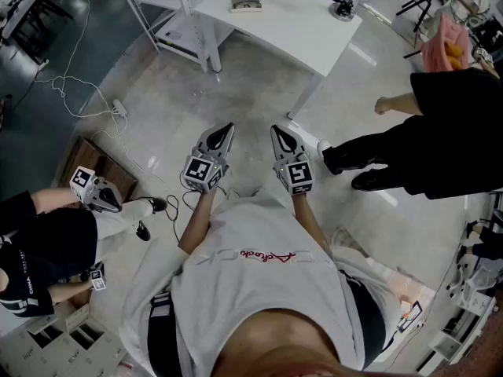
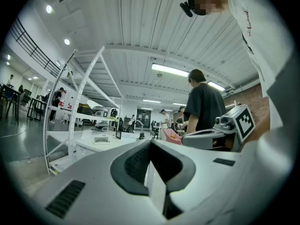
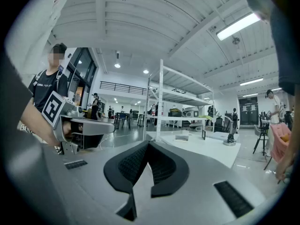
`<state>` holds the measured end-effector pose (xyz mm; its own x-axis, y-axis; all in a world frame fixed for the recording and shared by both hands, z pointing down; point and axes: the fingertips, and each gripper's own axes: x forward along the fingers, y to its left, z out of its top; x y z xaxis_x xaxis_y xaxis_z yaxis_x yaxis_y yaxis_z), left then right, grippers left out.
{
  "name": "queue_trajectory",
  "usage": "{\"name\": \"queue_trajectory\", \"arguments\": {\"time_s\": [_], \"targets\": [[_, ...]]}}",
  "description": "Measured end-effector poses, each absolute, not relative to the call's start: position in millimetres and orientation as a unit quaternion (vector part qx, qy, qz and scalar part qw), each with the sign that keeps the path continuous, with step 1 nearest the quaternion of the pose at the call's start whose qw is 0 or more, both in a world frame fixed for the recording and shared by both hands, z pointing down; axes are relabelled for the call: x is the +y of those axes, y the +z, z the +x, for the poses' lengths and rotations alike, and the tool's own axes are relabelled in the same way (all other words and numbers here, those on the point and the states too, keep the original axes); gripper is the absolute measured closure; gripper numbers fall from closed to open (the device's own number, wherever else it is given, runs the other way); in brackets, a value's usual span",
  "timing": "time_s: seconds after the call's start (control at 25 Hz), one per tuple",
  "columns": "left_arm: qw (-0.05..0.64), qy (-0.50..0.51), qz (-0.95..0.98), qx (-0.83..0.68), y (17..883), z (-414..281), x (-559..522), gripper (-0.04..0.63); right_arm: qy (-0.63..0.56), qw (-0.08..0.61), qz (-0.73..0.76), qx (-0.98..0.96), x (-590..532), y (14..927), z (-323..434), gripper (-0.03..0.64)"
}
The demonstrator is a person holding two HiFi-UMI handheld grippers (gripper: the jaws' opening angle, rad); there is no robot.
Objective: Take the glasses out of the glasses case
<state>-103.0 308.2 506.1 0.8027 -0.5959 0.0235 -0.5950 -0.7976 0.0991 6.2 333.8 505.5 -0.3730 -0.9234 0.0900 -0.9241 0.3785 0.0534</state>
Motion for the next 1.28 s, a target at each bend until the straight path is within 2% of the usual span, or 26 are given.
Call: {"name": "queue_trajectory", "arguments": {"time_s": [1.28], "targets": [[0.062, 0.006, 0.941, -0.333, 512, -60, 324, 0.572, 0.011, 0.033, 0.552, -0.833, 348, 514, 51, 0.621]]}}
